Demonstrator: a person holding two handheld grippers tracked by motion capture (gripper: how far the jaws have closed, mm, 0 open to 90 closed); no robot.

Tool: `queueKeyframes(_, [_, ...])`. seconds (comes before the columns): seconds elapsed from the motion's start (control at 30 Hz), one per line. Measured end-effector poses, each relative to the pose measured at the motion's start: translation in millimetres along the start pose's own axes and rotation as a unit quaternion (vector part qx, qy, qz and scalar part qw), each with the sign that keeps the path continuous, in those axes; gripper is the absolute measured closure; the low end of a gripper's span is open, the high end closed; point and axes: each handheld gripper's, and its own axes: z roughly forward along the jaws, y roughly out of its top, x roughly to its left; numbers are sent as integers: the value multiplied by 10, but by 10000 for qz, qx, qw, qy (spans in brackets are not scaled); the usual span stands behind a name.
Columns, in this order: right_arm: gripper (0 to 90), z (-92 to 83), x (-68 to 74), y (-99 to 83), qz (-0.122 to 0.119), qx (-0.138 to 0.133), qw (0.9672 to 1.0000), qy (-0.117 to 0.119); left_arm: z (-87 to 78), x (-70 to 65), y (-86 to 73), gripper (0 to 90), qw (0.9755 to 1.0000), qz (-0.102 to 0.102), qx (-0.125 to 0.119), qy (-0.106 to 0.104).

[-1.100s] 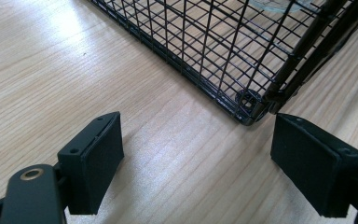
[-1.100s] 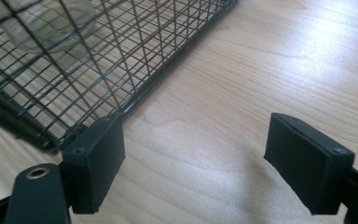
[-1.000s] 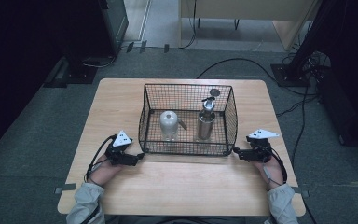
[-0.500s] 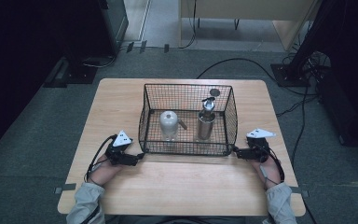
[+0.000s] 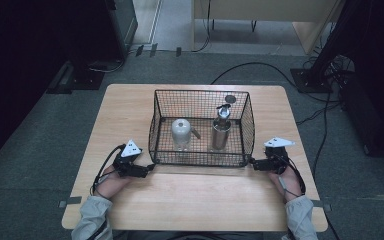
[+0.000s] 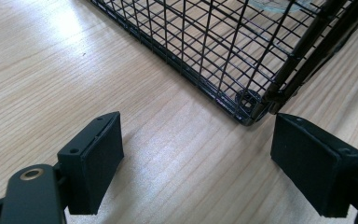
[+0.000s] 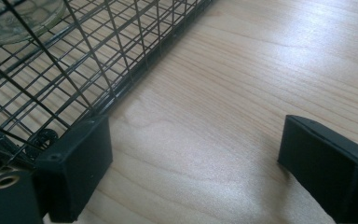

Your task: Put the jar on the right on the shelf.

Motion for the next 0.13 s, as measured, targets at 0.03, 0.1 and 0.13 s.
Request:
queueKeyframes(0.03, [52, 4, -1, 1, -9, 33, 10000, 0, -1, 1, 0, 171, 10000, 8, 7, 1])
queueKeyframes(0.1, [50, 5, -1, 0, 9, 48, 10000, -19, 0, 0, 1, 170, 10000, 13, 8, 3])
queueKeyframes(0.13, [64, 2, -2, -2, 35, 32, 10000, -47, 0, 0, 1, 170, 10000, 11, 7, 2])
